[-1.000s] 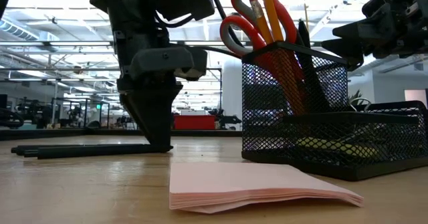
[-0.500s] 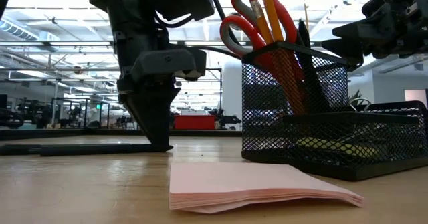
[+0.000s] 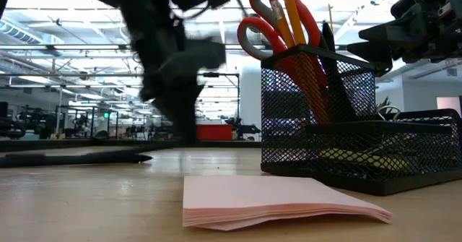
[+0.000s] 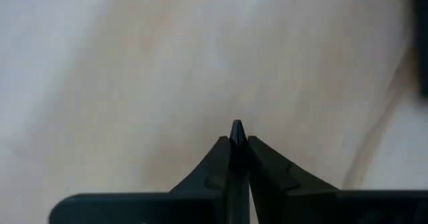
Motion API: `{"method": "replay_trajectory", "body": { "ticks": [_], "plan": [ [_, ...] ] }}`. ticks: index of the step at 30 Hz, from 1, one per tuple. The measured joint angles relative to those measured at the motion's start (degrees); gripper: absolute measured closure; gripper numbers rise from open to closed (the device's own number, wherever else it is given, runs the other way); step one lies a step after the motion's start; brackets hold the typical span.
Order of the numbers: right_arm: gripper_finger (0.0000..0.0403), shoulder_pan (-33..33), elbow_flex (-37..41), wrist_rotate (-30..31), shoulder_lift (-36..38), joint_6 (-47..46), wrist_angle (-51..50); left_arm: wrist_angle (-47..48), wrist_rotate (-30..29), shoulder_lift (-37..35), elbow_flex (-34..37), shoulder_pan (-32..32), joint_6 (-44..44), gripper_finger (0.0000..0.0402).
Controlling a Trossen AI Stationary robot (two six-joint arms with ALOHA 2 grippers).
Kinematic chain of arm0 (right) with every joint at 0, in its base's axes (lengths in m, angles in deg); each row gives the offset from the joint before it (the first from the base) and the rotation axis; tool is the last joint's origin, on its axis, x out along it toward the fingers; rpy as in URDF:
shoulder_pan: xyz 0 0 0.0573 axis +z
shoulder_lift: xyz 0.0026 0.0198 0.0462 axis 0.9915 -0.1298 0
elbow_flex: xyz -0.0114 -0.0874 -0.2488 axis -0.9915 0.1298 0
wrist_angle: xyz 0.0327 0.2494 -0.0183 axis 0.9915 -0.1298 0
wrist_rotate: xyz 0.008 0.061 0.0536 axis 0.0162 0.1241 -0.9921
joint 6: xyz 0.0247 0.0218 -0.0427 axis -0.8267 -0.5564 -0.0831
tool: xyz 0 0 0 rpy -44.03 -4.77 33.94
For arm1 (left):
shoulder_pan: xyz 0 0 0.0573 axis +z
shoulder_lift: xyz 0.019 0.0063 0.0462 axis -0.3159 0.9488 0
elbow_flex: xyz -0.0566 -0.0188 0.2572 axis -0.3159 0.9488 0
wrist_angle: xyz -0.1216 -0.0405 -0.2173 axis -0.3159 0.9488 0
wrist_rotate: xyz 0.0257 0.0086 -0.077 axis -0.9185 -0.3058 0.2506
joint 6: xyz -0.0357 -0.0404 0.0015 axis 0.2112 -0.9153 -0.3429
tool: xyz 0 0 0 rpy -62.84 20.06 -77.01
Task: Pick and place office supplies into organizer
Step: Put the black pen into the black desk organizer
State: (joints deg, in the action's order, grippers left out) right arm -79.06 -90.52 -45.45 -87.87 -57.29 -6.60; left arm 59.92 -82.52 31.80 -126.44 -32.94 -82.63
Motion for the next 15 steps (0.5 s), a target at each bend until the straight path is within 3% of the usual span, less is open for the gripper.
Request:
{"method": "replay_trajectory", "body": {
  "ticks": [3, 15],
  "plan": [
    [0.022, 0.0, 0.0, 0.0, 0.0, 0.0, 0.0, -3.4, -3.8, -1.9, -0.2, 0.4, 3.9, 0.0377],
    [0.022, 0.0, 0.0, 0.0, 0.0, 0.0, -0.1, -24.3, -5.0, -7.9, -0.3, 2.3, 21.7, 0.0354]
  ]
}}
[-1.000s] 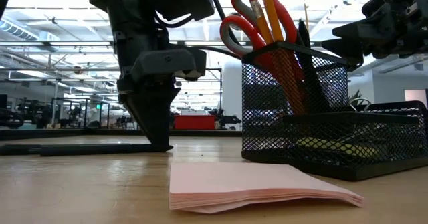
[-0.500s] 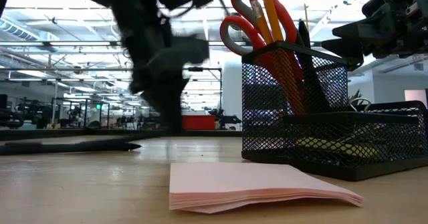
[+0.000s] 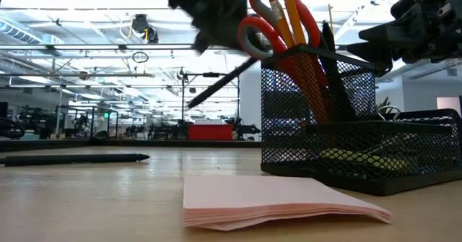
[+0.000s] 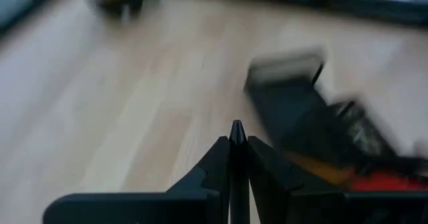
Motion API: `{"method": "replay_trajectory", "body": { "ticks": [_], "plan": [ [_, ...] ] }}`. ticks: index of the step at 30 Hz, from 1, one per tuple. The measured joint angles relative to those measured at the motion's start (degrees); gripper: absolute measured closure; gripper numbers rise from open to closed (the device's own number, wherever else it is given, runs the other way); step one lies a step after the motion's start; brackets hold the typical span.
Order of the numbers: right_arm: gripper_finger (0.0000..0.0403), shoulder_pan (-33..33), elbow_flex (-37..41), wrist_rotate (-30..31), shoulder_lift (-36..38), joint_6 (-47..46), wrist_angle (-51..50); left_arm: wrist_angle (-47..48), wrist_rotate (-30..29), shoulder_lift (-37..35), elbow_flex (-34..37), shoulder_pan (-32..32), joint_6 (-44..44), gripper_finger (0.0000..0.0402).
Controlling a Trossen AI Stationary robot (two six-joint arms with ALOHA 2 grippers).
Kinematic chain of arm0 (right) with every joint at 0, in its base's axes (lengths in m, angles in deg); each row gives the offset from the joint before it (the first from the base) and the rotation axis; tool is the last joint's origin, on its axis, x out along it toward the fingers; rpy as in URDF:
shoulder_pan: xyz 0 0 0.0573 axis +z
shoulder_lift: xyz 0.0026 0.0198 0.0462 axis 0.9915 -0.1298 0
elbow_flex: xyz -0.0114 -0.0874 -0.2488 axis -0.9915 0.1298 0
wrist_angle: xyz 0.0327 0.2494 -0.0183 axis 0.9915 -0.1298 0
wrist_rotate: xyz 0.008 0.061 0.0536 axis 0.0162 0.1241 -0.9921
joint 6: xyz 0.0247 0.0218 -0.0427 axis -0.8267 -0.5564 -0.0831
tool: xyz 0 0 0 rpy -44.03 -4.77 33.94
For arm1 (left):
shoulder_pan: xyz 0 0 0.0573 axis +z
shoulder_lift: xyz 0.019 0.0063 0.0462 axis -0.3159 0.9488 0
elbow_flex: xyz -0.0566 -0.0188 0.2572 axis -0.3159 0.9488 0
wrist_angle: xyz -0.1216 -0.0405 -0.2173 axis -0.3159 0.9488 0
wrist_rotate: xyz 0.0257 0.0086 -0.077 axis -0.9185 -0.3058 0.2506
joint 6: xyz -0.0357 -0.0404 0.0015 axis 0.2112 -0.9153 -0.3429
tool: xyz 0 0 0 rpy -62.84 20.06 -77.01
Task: Pick and place office supplies into organizer
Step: Put the black pen into the black desk organizer
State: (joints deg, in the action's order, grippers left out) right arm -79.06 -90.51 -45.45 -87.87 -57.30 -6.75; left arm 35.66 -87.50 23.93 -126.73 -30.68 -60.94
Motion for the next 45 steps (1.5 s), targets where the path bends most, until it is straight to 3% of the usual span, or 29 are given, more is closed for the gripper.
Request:
{"method": "replay_trajectory", "body": {
  "ticks": [7, 11, 19, 27, 32, 40, 45],
  "plan": [
    [0.022, 0.0, 0.0, 0.0, -0.1, 0.0, 0.1, -14.0, 0.7, 0.0, 0.0, -1.5, 14.2, 0.0363],
    [0.022, 0.0, 0.0, 0.0, -0.1, 0.0, 0.2, -21.7, 4.1, 0.0, 0.0, -2.8, 20.8, 0.0378],
    [0.022, 0.0, 0.0, 0.0, -0.1, 0.0, 0.2, -29.8, 21.7, 0.1, -0.1, -1.7, 32.6, 0.0354],
    [0.022, 0.0, 0.0, 0.0, -0.1, 0.0, 0.1, -34.7, 41.4, 4.2, 0.0, 2.0, 40.3, 0.0374],
    [0.022, 0.0, 0.0, 0.0, 0.0, 0.0, 0.1, -44.1, 51.2, 7.4, -0.1, 3.5, 39.8, 0.0354],
    [0.022, 0.0, 0.0, 0.0, -0.1, 0.0, 0.1, -46.5, 55.3, 8.7, -0.1, 4.6, 41.0, 0.0374],
    [0.022, 0.0, 0.0, 0.0, -0.1, 0.0, 0.1, -46.3, 58.8, 8.7, -0.1, 4.7, 41.8, 0.0358]
  ]
}}
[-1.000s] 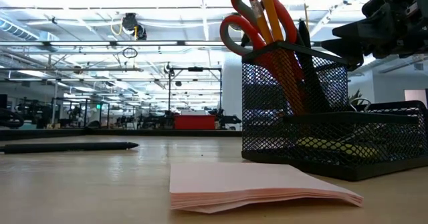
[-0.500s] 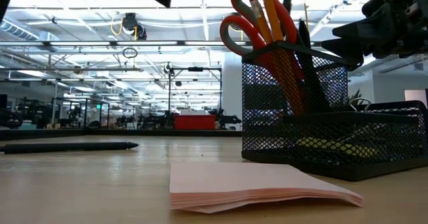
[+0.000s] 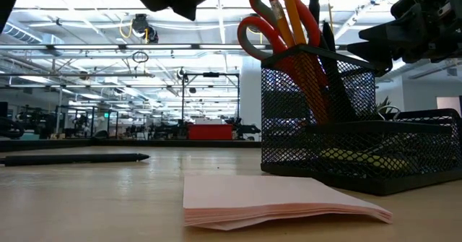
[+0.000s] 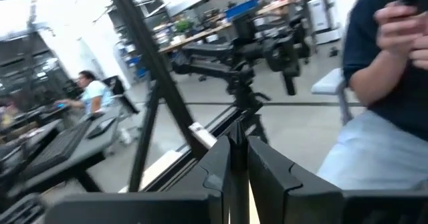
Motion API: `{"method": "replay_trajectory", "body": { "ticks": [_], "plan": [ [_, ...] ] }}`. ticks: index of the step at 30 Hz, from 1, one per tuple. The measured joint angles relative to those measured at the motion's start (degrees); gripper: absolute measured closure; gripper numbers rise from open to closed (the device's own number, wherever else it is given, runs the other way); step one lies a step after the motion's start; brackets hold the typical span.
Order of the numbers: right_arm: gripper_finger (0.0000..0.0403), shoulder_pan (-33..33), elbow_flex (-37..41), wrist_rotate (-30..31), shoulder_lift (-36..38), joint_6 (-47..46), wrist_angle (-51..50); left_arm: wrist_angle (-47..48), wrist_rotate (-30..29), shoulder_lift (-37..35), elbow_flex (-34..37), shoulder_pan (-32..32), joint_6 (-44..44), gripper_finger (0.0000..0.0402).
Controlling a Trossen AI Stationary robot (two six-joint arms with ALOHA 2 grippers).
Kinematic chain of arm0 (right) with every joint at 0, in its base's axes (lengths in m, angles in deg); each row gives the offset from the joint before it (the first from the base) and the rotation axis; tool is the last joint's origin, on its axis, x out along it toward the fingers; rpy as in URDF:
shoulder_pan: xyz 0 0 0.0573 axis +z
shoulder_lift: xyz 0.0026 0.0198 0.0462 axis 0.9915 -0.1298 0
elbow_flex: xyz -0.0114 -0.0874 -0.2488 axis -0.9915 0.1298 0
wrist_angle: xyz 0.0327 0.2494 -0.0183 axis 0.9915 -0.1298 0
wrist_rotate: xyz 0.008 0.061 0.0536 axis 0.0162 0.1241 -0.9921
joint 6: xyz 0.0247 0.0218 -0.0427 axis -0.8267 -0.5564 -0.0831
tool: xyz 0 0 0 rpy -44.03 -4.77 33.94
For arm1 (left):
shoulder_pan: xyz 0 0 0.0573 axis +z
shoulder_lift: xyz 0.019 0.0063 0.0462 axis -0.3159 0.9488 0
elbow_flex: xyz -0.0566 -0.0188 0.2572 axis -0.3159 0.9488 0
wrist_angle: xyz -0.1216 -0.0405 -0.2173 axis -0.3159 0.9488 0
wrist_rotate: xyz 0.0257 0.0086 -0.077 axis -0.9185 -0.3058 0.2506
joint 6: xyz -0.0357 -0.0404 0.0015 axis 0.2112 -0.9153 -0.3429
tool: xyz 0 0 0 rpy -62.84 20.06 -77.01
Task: Pick and place office supplies into organizer
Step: Put the black pen into the black desk organizer
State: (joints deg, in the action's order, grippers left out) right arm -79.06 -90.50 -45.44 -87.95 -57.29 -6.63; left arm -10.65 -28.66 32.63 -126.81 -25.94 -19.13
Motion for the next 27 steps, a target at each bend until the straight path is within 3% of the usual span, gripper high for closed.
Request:
{"method": "replay_trajectory", "body": {
  "ticks": [7, 11, 19, 27],
  "plan": [
    [0.022, 0.0, 0.0, 0.0, 0.0, 0.0, 0.0, 0.0, 3.6, 0.0, 0.0, 0.0, 0.1, 0.0363],
    [0.022, 0.0, 0.0, 0.0, 0.0, 0.0, 0.0, 0.0, 3.6, 0.0, 0.0, 0.0, -0.1, 0.0369],
    [0.022, 0.0, 0.0, 0.0, 0.0, 0.0, 0.0, 0.0, 4.4, 0.0, 0.0, 0.2, -0.7, 0.0339],
    [0.022, 0.0, 0.0, 0.0, 0.0, 0.0, 0.0, 0.0, 4.6, 0.0, 0.0, 0.2, -1.0, 0.0353]
  ]
}}
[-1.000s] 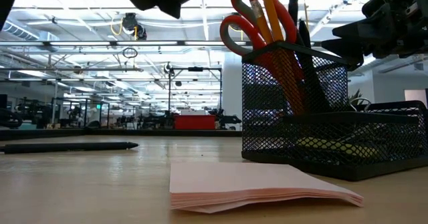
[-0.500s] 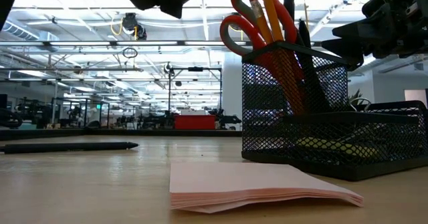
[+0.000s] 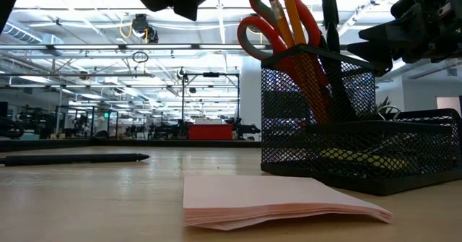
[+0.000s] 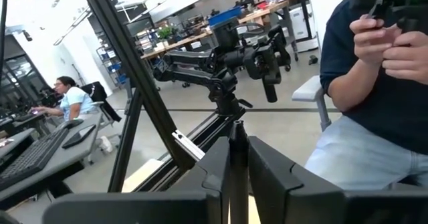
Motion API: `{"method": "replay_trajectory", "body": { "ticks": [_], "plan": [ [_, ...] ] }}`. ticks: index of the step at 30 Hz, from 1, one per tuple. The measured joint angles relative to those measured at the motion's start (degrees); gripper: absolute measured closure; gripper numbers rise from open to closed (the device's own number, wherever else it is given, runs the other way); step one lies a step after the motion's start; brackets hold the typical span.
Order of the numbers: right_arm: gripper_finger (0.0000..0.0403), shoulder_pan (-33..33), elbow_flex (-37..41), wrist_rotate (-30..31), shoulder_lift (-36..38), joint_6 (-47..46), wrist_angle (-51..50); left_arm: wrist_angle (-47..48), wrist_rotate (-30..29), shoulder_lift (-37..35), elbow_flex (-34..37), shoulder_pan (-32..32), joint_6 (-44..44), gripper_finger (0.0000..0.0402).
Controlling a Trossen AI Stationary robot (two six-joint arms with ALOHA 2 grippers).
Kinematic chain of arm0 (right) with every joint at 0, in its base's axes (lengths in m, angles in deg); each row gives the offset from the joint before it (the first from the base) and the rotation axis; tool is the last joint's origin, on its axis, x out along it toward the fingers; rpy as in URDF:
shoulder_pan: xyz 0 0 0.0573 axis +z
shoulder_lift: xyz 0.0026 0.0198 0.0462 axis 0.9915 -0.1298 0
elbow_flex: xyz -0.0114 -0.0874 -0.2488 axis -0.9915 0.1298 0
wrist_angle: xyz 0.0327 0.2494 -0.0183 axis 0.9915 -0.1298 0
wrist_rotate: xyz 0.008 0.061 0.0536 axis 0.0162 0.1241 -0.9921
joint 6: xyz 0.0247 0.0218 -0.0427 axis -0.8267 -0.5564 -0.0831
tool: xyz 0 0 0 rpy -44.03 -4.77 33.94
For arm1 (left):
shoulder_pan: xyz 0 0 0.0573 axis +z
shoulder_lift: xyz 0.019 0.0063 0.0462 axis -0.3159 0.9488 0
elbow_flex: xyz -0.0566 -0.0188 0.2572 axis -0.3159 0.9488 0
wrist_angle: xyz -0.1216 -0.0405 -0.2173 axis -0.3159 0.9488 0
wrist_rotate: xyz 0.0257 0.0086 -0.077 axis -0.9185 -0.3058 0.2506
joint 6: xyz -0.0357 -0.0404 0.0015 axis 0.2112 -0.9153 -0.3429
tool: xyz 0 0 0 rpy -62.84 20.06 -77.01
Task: Pick and place office supplies into organizer
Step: Put the black pen into the black desk organizer
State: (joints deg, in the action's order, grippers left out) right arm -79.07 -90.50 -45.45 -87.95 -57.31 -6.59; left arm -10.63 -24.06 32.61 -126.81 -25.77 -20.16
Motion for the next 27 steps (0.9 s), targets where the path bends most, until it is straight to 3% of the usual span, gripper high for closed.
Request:
{"method": "replay_trajectory", "body": {
  "ticks": [5, 20, 23, 27],
  "plan": [
    [0.022, 0.0, 0.0, 0.0, 0.0, 0.0, 0.0, 0.4, -0.2, 0.0, 0.0, 0.3, -0.6, 0.0351],
    [0.022, 0.0, 0.0, 0.0, 0.0, 0.0, 0.0, 2.1, -1.8, 0.0, 0.0, 0.4, -2.4, 0.0258],
    [0.022, 0.0, 0.0, 0.0, 0.0, 0.0, 0.0, 3.7, -5.2, 0.0, 0.0, 0.6, -9.6, 0.0259],
    [0.022, 0.0, 0.0, 0.0, 0.0, 0.0, 0.0, 10.4, -14.0, 0.0, 0.0, 1.0, -18.4, 0.0265]
  ]
}}
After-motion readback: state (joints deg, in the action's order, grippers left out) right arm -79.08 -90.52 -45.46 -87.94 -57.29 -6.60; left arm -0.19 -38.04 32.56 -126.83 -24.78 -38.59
